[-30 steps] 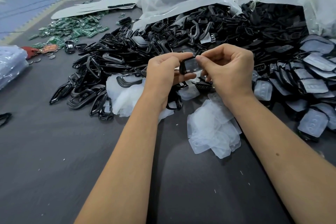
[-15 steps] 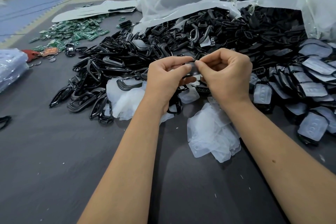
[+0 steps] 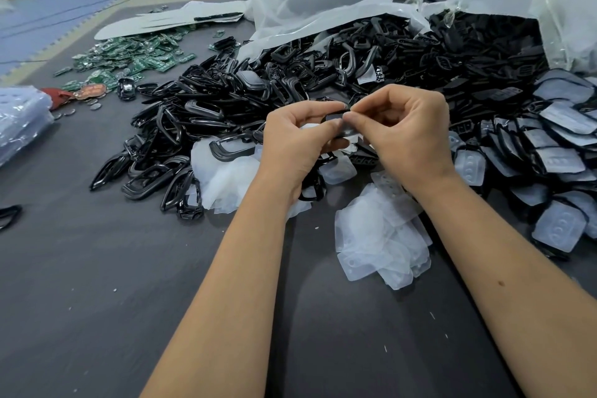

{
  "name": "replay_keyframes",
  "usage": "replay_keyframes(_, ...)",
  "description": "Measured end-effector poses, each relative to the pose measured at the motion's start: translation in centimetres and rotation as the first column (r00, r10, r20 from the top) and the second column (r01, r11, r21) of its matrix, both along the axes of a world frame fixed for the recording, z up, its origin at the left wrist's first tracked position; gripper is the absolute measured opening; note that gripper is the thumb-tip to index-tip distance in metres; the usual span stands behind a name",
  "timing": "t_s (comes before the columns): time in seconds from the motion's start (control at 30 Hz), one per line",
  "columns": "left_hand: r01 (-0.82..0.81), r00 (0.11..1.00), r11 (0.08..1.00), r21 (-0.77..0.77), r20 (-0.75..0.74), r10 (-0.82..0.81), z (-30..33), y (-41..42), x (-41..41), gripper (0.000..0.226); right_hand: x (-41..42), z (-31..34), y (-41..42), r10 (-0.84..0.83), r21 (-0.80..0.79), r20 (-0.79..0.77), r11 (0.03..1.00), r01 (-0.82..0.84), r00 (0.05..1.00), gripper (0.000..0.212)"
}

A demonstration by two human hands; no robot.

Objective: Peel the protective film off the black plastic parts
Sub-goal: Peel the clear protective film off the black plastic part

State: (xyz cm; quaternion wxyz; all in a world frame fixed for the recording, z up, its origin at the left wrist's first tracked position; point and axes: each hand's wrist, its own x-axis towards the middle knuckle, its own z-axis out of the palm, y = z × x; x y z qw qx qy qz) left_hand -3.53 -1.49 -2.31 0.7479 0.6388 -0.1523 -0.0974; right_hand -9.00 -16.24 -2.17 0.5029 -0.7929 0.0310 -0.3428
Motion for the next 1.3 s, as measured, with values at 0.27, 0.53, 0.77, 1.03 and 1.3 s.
replay_keyframes(0.27, -0.003, 1.000, 1.000, -0.017, 0.016, 0.003, 0.1, -0.1, -0.2, 0.023, 0.1, -0.1, 0.3, -0.071, -0.048, 0.004, 0.996, 0.072, 0.997, 0.011)
replay_keyframes(0.53, 0.004, 1.000, 1.000, -0.029, 0.024, -0.004, 0.2, -0.1, -0.3, 0.018, 0.1, 0.0, 0.7, -0.125, 0.001, 0.023, 0.992, 0.125, 0.992, 0.010)
replay_keyframes(0.77, -0.013, 1.000, 1.000, -0.023, 0.026, 0.013, 0.0, -0.2, -0.2, 0.020, 0.1, 0.0, 0.9, -0.137, -0.008, 0.035, 0.990, 0.138, 0.990, 0.011)
replay_keyframes(1.03, -0.028, 1.000, 1.000, 0.004, -0.012, 0.028, -0.1, -0.2, -0.1, 0.015, 0.0, 0.0, 1.1, -0.167, -0.136, 0.068, 0.975, 0.175, 0.984, 0.014)
replay_keyframes(1.3, -0.078, 0.988, 0.997, -0.024, -0.135, 0.074, 0.6, -0.1, -0.3, 0.030, -0.2, 0.0, 1.1, -0.098, -0.104, 0.107, 0.989, 0.109, 0.989, 0.016)
